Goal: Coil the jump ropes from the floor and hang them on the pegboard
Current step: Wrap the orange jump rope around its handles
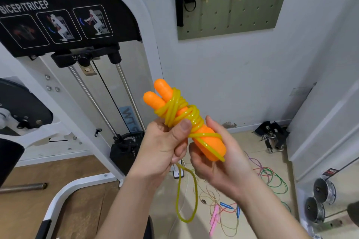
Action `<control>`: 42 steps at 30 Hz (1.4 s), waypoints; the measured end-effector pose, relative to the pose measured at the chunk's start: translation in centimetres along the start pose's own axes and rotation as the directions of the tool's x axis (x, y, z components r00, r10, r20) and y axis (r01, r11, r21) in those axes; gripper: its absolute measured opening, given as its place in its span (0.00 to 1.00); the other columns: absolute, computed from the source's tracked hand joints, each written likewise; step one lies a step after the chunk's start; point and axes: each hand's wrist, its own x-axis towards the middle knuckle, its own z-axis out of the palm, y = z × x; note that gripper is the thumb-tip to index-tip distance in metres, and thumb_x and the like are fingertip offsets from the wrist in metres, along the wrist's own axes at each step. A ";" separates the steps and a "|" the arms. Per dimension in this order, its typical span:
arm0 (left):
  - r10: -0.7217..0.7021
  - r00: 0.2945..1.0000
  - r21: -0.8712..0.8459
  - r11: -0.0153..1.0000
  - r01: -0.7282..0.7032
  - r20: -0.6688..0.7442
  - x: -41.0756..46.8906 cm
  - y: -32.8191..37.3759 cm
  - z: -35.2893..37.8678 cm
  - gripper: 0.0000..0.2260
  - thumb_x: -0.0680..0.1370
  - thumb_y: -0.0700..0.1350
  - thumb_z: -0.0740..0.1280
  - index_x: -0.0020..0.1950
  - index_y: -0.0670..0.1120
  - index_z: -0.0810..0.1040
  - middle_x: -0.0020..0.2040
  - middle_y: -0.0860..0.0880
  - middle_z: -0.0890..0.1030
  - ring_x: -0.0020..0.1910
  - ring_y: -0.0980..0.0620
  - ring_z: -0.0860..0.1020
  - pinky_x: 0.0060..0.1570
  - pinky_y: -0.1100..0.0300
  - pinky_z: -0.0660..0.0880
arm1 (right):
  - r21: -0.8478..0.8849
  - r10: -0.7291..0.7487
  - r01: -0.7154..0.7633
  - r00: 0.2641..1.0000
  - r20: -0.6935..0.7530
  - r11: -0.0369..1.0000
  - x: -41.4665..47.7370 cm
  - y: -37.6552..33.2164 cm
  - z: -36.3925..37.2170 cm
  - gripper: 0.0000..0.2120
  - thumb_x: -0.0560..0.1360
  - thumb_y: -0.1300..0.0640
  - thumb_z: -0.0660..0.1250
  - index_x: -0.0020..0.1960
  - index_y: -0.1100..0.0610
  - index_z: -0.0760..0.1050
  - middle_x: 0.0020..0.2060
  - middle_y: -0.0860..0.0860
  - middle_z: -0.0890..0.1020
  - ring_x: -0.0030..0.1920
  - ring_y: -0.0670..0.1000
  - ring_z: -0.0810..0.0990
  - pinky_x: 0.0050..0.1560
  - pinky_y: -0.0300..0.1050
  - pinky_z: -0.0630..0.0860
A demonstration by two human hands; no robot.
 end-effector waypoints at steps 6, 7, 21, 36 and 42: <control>-0.041 0.969 0.010 0.999 0.045 -0.245 0.2 -0.3 0.0 0.21 0.65 0.57 0.75 0.32 0.42 0.70 0.21 0.48 0.64 0.17 0.55 0.60 0.19 0.67 0.58 | -0.803 -0.523 0.433 0.833 0.182 0.410 0.1 -0.5 -1.4 0.24 0.70 0.38 0.68 0.63 0.42 0.70 0.52 0.44 0.80 0.54 0.45 0.80 0.54 0.42 0.76; -0.057 0.971 -0.007 0.998 0.057 -0.233 0.2 -0.2 0.1 0.22 0.65 0.58 0.74 0.32 0.42 0.69 0.21 0.48 0.64 0.18 0.55 0.60 0.19 0.66 0.59 | -0.883 -0.585 0.417 0.779 0.226 0.215 0.2 -0.3 -1.5 0.21 0.72 0.40 0.67 0.63 0.43 0.70 0.51 0.43 0.80 0.52 0.44 0.79 0.52 0.38 0.75; -0.093 0.995 0.388 0.916 0.098 -0.032 -0.1 2.6 -0.6 0.13 0.70 0.53 0.70 0.41 0.43 0.81 0.25 0.46 0.69 0.22 0.54 0.64 0.24 0.65 0.62 | -0.674 -0.681 0.488 0.732 -0.031 0.554 0.4 -0.1 -0.7 0.09 0.74 0.46 0.65 0.48 0.51 0.77 0.36 0.50 0.81 0.30 0.49 0.80 0.24 0.43 0.75; 0.630 0.737 0.896 0.438 -0.075 -0.246 -0.7 1.1 0.8 0.15 0.69 0.63 0.69 0.42 0.52 0.83 0.26 0.54 0.74 0.27 0.51 0.74 0.30 0.54 0.74 | -0.870 -0.844 0.416 0.537 0.000 0.265 0.9 1.7 -0.5 0.13 0.75 0.37 0.60 0.53 0.43 0.73 0.40 0.41 0.80 0.36 0.49 0.79 0.33 0.56 0.78; 0.608 0.763 0.903 0.423 -0.075 -0.221 -0.5 2.6 1.5 0.11 0.70 0.56 0.73 0.36 0.50 0.82 0.26 0.53 0.77 0.27 0.54 0.75 0.30 0.58 0.73 | -0.845 -0.843 0.432 0.536 -0.042 0.317 0.3 1.7 -0.6 0.13 0.75 0.39 0.60 0.52 0.45 0.73 0.41 0.41 0.80 0.36 0.46 0.79 0.34 0.54 0.79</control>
